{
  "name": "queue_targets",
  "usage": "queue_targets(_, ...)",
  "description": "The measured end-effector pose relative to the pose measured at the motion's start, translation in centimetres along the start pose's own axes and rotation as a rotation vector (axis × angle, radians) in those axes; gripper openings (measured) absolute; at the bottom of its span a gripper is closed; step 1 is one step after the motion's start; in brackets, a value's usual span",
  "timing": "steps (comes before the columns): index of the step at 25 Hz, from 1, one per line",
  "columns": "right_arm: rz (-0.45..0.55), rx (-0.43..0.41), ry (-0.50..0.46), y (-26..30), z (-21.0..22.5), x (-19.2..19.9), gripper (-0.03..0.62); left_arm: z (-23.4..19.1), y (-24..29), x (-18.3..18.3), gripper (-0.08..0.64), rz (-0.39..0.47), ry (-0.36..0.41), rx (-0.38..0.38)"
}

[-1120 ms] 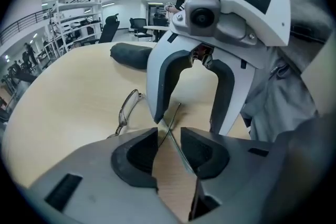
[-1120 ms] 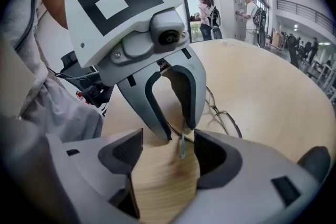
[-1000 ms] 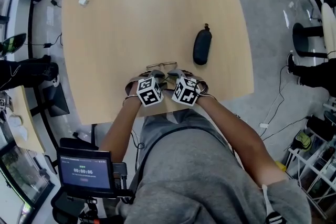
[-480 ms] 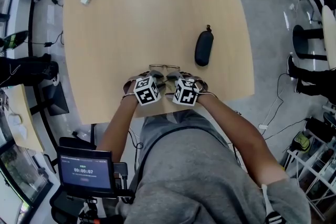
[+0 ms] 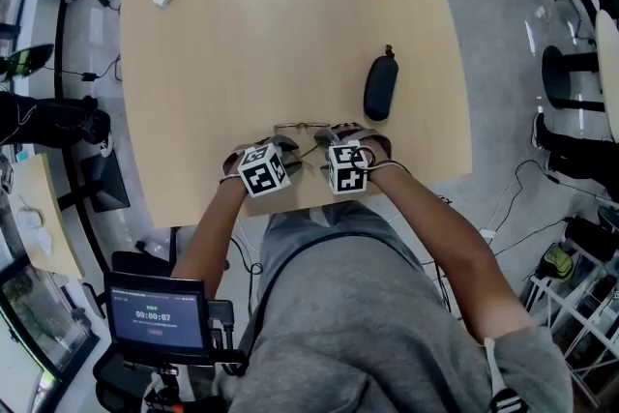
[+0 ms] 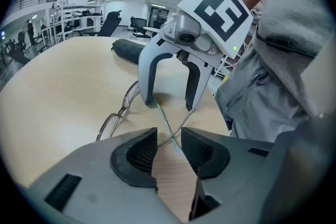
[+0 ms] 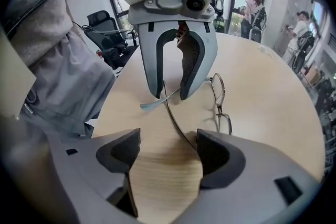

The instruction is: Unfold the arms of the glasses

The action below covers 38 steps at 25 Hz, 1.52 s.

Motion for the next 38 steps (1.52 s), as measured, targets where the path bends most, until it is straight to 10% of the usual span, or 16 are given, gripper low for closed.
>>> queue_targets(6, -0.008, -0.002, 0.022, -2.3, -0.3, -1.0, 0.322, 0.3, -1.2, 0.0, 0.117, 0.044, -0.173, 0.078)
queue_targets(13, -0.005, -0.035, 0.042, -2.9, -1.0, -1.5, 0.322, 0.7, -1.8, 1.8, 0.117, 0.017, -0.172, 0.078)
queue_targets(18, 0.010, -0.080, 0.058, -2.3, -2.3, -2.0, 0.322, -0.1, -1.4, -2.6, 0.117, 0.145, -0.133, -0.021)
queue_targets(38, 0.019, -0.159, 0.219, -0.7, -4.4, 1.7, 0.321, 1.9, 0.0, 3.1, 0.118, -0.113, 0.078, 0.055)
Point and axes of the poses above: the fingertips, and each gripper's own axes: y forward along the fingers, z to its right, x out of its underside, the point moved 2 cm from there along -y, backward along the fingers, and after that the axes turned 15 degrees about -x, right-handed, at the moved point
